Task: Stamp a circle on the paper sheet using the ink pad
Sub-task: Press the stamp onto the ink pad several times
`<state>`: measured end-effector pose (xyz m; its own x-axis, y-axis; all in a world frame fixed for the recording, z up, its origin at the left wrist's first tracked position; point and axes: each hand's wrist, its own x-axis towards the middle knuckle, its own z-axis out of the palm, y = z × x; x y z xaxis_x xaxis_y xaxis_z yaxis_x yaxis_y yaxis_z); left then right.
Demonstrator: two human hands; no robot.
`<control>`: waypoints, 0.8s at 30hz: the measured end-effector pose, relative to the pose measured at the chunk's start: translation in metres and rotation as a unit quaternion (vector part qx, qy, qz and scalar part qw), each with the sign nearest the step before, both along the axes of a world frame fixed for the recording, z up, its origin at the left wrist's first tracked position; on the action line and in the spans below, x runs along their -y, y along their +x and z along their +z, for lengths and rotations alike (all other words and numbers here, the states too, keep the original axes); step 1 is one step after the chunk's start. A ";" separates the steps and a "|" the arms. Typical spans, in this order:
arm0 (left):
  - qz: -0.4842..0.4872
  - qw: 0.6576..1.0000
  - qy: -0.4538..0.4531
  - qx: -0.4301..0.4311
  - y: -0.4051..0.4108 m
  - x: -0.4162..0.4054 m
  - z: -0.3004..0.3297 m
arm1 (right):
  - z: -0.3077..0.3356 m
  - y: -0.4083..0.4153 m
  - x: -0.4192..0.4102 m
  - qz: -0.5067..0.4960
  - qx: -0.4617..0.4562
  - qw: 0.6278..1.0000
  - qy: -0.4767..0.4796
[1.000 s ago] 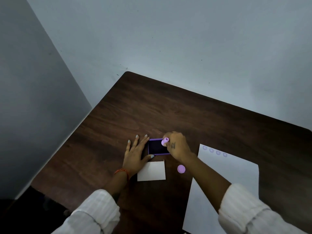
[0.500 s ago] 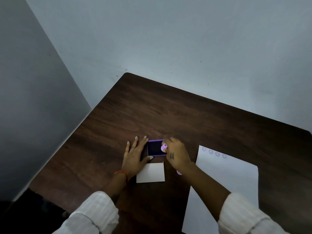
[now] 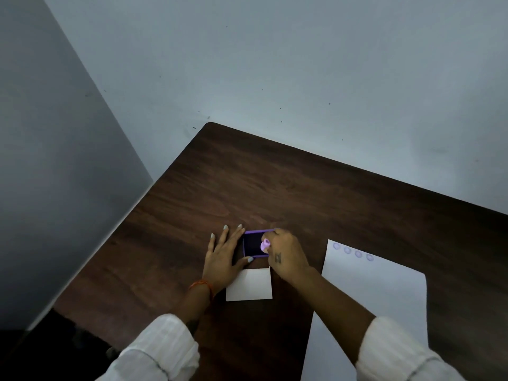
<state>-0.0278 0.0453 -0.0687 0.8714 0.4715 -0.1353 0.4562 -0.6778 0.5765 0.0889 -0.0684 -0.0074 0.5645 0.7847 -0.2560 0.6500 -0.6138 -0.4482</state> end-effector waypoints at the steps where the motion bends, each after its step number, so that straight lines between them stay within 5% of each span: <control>1: 0.000 1.000 0.000 0.000 0.000 0.000 0.000 | 0.003 0.003 -0.003 -0.006 -0.014 1.000 0.006; 9: 0.002 1.000 0.005 -0.005 0.000 0.000 0.000 | -0.013 -0.018 -0.002 0.074 0.076 0.994 0.001; 18: 0.001 1.000 0.001 0.003 0.001 0.000 0.000 | 0.000 0.001 -0.016 0.016 0.038 0.999 0.030; 24: 0.002 1.000 0.007 0.016 0.000 -0.001 -0.004 | -0.011 -0.013 -0.013 0.062 0.101 0.992 0.039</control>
<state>-0.0282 0.0461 -0.0732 0.8737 0.4760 -0.0999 0.4396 -0.6849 0.5811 0.0764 -0.0549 -0.0188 0.4959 0.8643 -0.0840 0.7996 -0.4922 -0.3440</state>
